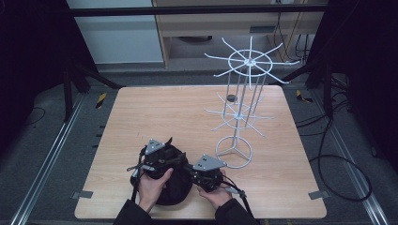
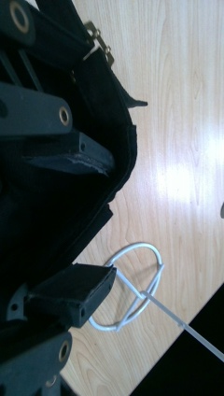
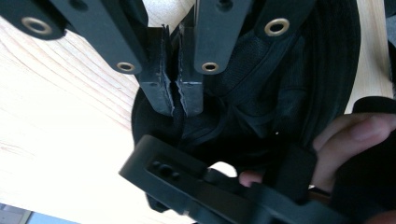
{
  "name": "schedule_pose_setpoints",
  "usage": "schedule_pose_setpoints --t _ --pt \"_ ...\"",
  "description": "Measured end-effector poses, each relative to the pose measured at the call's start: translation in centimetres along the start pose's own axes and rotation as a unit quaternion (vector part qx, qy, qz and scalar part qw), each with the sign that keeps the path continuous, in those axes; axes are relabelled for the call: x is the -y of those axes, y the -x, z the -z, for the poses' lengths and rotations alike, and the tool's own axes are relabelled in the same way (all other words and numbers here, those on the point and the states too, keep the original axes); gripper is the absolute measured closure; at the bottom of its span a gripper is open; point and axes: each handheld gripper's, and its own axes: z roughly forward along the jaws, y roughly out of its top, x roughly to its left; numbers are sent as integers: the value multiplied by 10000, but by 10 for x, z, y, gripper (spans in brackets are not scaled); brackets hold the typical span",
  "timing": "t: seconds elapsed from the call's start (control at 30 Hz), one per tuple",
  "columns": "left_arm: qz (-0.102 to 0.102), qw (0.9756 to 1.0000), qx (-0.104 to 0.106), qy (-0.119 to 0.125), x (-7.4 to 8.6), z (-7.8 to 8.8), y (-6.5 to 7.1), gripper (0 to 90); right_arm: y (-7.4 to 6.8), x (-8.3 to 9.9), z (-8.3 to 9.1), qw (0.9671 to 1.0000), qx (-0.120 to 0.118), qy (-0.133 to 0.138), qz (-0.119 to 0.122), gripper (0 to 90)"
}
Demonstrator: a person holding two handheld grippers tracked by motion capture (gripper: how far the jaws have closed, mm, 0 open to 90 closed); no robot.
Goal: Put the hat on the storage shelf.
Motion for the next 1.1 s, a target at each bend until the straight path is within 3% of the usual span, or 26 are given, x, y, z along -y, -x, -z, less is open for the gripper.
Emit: schedule_pose_setpoints --t 0.13,0.37,0.57,0.67,0.8,0.97,1.1 --pt "131 9998 34 -139 1 -3 -2 462 -1 0 -1 10000 -31 -10 35 853" --pt "255 9991 224 -238 2 -2 0 664 -4 1 -4 10000 -45 -64 31 844" --pt "307 9989 321 -142 1 2 -1 745 -6 0 1 9997 -210 22 -84 734" --pt "284 9989 363 -56 -1 7 -1 772 -4 -2 14 9992 -337 182 -130 626" --pt "145 9991 388 126 -5 17 3 789 -1 -3 26 9983 -432 312 -234 583" --pt "-25 9983 432 379 -12 32 6 801 10 -2 45 9987 -210 387 -259 536" --pt "-246 9969 453 591 -17 45 10 805 25 3 51 9981 24 399 -478 492"
